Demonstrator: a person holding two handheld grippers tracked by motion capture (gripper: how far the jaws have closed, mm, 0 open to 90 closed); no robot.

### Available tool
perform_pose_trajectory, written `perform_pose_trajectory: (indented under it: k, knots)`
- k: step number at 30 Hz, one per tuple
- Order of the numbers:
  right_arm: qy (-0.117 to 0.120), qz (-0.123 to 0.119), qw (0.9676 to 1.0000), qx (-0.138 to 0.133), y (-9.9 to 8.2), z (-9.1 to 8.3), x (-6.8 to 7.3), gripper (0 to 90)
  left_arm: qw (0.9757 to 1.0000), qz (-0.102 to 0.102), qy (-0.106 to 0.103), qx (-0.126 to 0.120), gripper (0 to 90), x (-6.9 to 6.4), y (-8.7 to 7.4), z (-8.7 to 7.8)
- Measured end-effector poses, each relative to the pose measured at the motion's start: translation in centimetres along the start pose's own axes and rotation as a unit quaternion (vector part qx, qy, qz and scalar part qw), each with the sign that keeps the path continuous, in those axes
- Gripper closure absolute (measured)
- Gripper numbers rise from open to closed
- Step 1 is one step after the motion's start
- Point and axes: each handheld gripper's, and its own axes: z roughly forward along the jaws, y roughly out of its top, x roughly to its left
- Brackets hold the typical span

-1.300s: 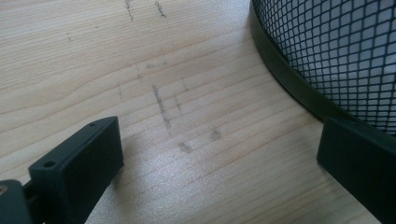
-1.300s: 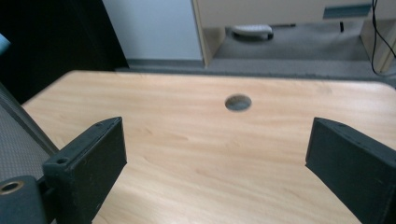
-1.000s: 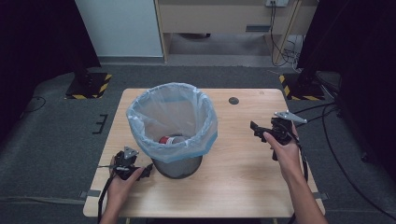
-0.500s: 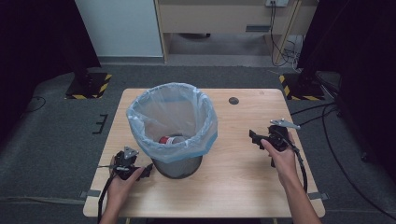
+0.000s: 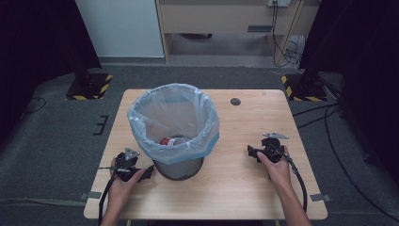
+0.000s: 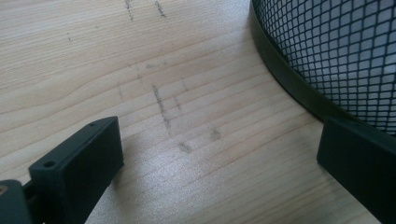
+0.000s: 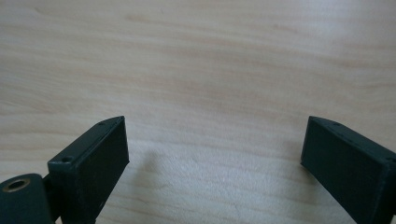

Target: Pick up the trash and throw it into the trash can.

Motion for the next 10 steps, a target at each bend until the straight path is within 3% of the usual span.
perform_pose_trajectory:
  k: [6, 10]
  knots:
    - [-0.03, -0.027, 0.9992, -0.001, -0.51, 0.29, 0.35, 7.7, 1.0, -0.001, 0.0, 0.0, 0.0, -0.04, 0.0, 0.0]
    - [-0.03, -0.027, 0.9992, 0.001, -0.54, 0.27, 0.27, 6.7, 1.0, -0.001, 0.0, 0.0, 0.0, -0.07, 0.0, 0.0]
